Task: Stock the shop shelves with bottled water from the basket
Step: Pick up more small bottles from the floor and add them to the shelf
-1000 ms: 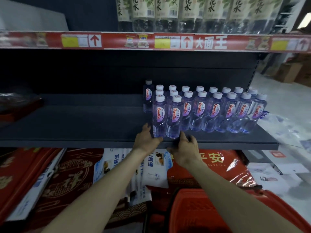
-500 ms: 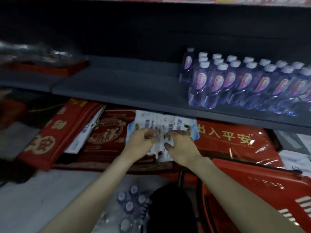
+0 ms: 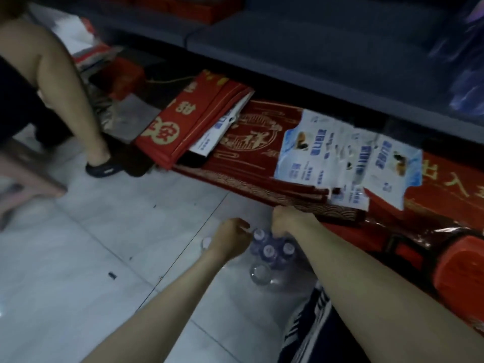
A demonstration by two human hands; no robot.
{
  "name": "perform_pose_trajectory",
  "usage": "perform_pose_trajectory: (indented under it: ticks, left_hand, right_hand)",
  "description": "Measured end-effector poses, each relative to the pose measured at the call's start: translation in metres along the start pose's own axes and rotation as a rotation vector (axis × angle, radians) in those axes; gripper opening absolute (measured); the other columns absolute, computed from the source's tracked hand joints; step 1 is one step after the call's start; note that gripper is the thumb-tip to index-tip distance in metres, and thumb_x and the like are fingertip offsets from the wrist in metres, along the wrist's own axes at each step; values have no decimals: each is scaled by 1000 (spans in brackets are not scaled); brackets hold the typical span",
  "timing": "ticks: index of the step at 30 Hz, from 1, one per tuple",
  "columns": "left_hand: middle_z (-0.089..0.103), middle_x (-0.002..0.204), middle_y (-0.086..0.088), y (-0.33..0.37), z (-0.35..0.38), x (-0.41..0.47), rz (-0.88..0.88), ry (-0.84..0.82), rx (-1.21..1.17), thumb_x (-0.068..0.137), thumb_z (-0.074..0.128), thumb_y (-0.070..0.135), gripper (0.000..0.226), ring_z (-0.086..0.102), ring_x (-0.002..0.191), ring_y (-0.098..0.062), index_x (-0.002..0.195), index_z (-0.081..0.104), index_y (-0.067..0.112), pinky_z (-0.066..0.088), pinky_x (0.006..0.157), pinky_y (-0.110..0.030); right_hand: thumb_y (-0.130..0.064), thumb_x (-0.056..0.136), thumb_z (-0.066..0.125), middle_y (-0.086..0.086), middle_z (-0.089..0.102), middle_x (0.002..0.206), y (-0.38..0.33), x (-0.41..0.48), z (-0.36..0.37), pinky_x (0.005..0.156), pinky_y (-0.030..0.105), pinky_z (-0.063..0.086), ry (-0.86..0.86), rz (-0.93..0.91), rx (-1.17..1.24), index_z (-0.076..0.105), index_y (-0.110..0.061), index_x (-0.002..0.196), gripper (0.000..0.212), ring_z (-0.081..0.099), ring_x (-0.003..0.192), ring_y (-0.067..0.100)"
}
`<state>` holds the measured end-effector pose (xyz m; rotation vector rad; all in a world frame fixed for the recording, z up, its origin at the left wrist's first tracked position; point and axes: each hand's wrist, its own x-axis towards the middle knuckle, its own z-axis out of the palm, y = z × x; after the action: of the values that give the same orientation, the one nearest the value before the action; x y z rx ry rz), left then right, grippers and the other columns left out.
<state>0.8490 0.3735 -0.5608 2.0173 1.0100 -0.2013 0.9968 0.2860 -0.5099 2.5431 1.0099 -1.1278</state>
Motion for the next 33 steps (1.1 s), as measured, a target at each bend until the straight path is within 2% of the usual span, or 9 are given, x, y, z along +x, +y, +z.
perform_pose_trajectory:
  ticks: [3, 6, 9, 12, 17, 20, 23, 27, 33]
  left_hand:
    - [69, 136, -7, -25, 12, 7, -20, -20, 94, 96, 59, 14, 42, 62, 128, -27, 137, 65, 16, 43, 99, -26]
    - [64, 142, -5, -39, 21, 23, -27, -54, 144, 96, 59, 11, 51, 60, 130, -23, 147, 55, 17, 38, 88, -15]
    - [46, 156, -18, -45, 28, 45, -8, -163, 166, 96, 56, 5, 74, 52, 137, -35, 162, 28, 18, 44, 107, -32]
    - [32, 163, -18, -37, 32, 64, 31, -267, 237, 96, 57, 3, 90, 49, 139, -40, 166, 6, 28, 47, 111, -44]
    - [50, 152, -18, -33, 53, 95, 93, -314, 364, 95, 68, 15, 80, 56, 133, -38, 161, 25, 19, 48, 110, -46]
    - [60, 142, -20, -34, 67, 103, 44, -269, 309, 96, 68, 20, 72, 61, 126, -38, 158, 31, 15, 51, 105, -41]
    - [63, 138, -19, -36, 79, 103, 49, -195, 237, 96, 69, 20, 67, 61, 125, -38, 155, 39, 13, 49, 102, -37]
    - [71, 122, -12, -43, 88, 104, 93, -135, 224, 92, 66, 22, 36, 68, 111, -36, 128, 59, 19, 55, 95, -44]
    - [66, 105, -13, -51, 79, 92, 113, -58, 99, 100, 56, 23, 23, 66, 89, -31, 118, 44, 17, 51, 67, -38]
  right_hand:
    - [-21, 98, 60, 11, 61, 136, -3, 19, 41, 82, 35, 48, 6, 29, -10, 59, -13, 135, 38, 62, 122, 30]
    - [-22, 99, 60, 10, 60, 137, 2, 28, 73, 88, 38, 53, 68, 46, 44, 57, -15, 138, 39, 63, 123, 30]
    - [-26, 105, 51, 15, 47, 152, 4, 34, 92, 105, 42, 47, 56, 84, 136, 32, -11, 157, 57, 54, 135, 35]
    - [-28, 107, 45, 16, 50, 151, 4, 43, 98, 106, 43, 47, 56, 95, 183, 32, -11, 157, 54, 56, 132, 34]
    - [-25, 109, 44, 13, 53, 150, 0, 50, 101, 114, 43, 43, 15, 81, 146, 45, -12, 150, 43, 54, 136, 32]
    - [-21, 105, 51, 14, 54, 148, -2, 61, 105, 106, 41, 48, 68, 63, 128, 46, -13, 149, 44, 56, 133, 32]
    - [-20, 108, 47, 13, 52, 149, -6, 63, 106, 105, 39, 45, 64, 49, 101, 48, -14, 149, 42, 53, 135, 31]
    - [-19, 104, 57, 11, 54, 147, -7, 66, 106, 104, 45, 51, 91, 69, 75, 50, -17, 147, 44, 55, 133, 31]
    - [-23, 101, 61, 9, 59, 138, -9, 55, 101, 99, 41, 55, 150, 74, 75, 59, -16, 133, 33, 61, 123, 26]
